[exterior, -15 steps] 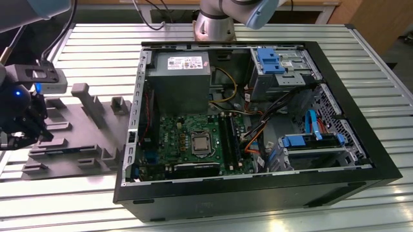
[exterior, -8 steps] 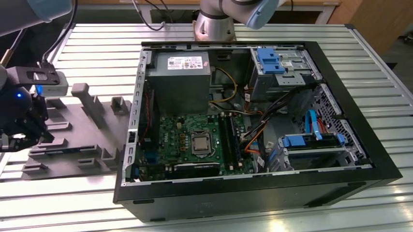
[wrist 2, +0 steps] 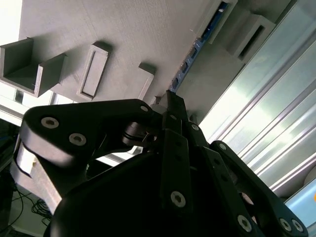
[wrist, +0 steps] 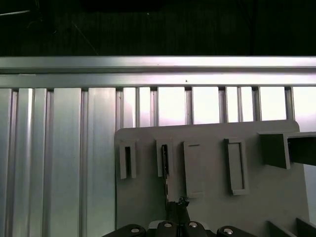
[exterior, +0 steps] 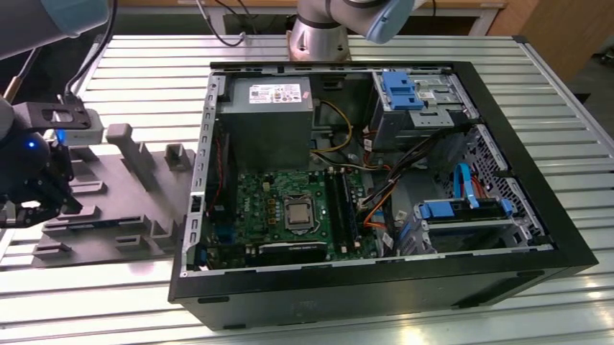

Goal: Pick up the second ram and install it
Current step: 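Pick up the second ram and move it above second insertion slot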

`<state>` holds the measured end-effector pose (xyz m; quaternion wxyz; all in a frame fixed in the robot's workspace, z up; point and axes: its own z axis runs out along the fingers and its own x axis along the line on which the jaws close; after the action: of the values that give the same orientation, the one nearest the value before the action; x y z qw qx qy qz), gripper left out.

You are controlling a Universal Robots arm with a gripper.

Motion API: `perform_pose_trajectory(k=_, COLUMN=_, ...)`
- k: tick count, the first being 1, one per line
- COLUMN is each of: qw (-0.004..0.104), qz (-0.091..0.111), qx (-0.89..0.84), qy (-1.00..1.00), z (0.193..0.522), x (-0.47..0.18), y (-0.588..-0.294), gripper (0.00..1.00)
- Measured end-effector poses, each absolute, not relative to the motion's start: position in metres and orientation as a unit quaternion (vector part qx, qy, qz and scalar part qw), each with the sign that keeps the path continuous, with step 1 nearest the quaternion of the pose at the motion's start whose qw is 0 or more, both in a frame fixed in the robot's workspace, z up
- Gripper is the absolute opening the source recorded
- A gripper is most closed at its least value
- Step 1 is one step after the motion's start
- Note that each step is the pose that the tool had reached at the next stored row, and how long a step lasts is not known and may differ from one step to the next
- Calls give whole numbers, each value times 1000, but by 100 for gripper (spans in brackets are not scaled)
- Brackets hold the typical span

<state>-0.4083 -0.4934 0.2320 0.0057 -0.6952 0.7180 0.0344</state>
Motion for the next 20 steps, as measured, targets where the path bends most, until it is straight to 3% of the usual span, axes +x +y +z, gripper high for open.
perform_pose_trajectory(k=20, qw=6, qz=34, qx=-695, qy=718, z=226, x=-405, y=-499, gripper=11)
